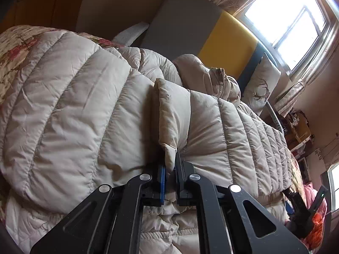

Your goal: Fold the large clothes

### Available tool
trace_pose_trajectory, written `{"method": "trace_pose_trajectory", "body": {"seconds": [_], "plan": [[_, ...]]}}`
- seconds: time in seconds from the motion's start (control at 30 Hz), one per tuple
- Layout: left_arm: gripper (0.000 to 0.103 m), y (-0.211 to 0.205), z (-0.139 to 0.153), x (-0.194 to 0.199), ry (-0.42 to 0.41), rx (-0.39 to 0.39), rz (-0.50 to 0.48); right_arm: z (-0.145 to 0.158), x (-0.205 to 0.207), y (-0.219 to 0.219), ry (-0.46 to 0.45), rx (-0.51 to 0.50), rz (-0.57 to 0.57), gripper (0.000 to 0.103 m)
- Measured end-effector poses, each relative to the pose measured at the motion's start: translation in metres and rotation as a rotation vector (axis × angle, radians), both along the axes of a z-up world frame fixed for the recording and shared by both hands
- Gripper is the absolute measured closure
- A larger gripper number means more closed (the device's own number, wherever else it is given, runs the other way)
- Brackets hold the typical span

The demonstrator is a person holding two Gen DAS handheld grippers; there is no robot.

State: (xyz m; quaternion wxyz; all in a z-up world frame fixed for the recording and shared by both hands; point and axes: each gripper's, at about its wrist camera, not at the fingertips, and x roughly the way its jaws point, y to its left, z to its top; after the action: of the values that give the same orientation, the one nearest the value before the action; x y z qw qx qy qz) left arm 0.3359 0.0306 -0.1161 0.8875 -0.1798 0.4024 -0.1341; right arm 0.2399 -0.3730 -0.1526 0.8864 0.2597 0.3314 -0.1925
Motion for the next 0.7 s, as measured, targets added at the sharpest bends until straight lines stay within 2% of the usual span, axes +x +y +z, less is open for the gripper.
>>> {"method": "trace_pose_trajectory", "body": {"seconds": [0.13,0.23,0.3,0.33,0.43,0.5,0.63,0.7], "plan": [[0.097,-0.004,-0.005,-0.011,-0.054,0.022,-0.004,-0.001,0.003,0.000,0.032,-0.003,0.008,0.002],[0.097,0.000,-0.006,-0.013,-0.060,-0.007,-0.005,0.004,0.003,0.001,0.097,-0.013,0.038,0.002],[0.097,0.005,-0.009,-0.014,-0.063,-0.039,-0.006,0.015,-0.007,0.004,0.150,-0.054,0.052,0.002],[0.097,0.006,-0.010,-0.014,-0.064,-0.047,-0.006,0.025,-0.017,0.006,0.128,-0.082,0.026,0.002],[0.097,0.009,-0.011,-0.013,-0.062,-0.073,-0.009,0.062,-0.038,0.018,-0.070,-0.164,0.002,0.002],[0.097,0.009,-0.012,-0.014,-0.061,-0.080,-0.010,0.081,-0.022,0.032,-0.122,-0.235,0.078,0.002],[0.097,0.008,-0.011,-0.015,-0.063,-0.078,-0.009,0.087,0.047,0.055,-0.076,-0.351,0.195,0.002],[0.097,0.008,-0.011,-0.015,-0.064,-0.077,-0.009,0.077,0.080,0.055,-0.013,-0.421,0.180,0.002]]}}
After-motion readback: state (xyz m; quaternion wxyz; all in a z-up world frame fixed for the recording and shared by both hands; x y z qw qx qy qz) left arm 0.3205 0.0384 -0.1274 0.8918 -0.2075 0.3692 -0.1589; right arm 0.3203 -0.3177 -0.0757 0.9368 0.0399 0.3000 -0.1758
